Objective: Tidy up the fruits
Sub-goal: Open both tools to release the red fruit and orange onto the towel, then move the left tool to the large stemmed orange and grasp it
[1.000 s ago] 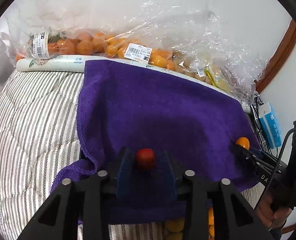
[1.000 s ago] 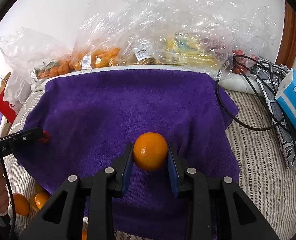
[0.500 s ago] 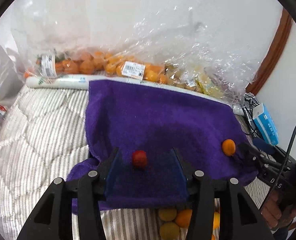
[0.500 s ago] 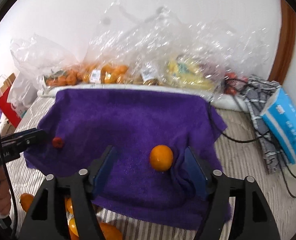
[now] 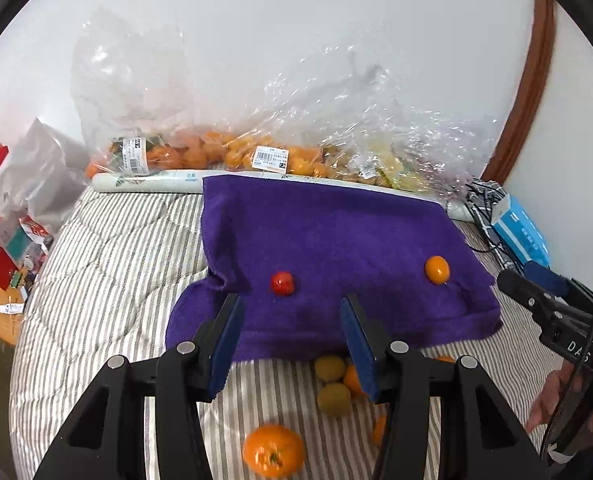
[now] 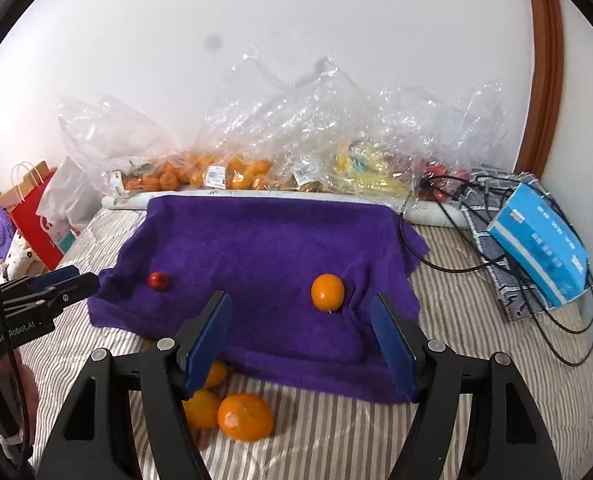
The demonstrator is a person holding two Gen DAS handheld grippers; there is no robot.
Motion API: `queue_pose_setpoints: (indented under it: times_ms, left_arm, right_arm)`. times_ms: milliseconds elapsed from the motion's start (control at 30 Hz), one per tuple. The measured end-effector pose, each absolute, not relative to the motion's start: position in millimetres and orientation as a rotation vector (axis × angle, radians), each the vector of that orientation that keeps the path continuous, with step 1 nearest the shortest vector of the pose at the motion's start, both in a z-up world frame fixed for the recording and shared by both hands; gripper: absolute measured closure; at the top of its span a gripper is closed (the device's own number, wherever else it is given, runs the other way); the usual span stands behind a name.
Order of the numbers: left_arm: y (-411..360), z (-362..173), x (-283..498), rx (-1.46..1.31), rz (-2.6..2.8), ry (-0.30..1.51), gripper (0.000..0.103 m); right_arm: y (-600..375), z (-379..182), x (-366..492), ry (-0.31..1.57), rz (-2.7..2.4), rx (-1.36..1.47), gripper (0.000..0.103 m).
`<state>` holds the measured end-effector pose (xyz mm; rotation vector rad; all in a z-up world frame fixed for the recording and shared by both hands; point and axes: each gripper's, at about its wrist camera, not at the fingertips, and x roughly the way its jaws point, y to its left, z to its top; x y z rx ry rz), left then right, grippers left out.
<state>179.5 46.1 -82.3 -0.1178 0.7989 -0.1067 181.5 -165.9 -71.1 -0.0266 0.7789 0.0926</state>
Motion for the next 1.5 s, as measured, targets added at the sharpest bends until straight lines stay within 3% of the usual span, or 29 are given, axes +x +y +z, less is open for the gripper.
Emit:
queue_pose_setpoints:
  times_ms: [500,1100,1500]
  left_arm:
    - [60,-79,121,-0.101,-0.046,0.804,0.055]
    - [73,-101,107,-0.111,-0.034,0.868,0.054]
    - [83,-116,104,-0.113,-0.068,0.881,0.037]
  right_arm:
    - [-146,-59,121,0.8,0.179,-0.042,0.032]
    - [-145,-74,102,0.823,0.18,-0.013,0.032]
    - [-148,-84,105,0.828,0.16,-0.04,0.032]
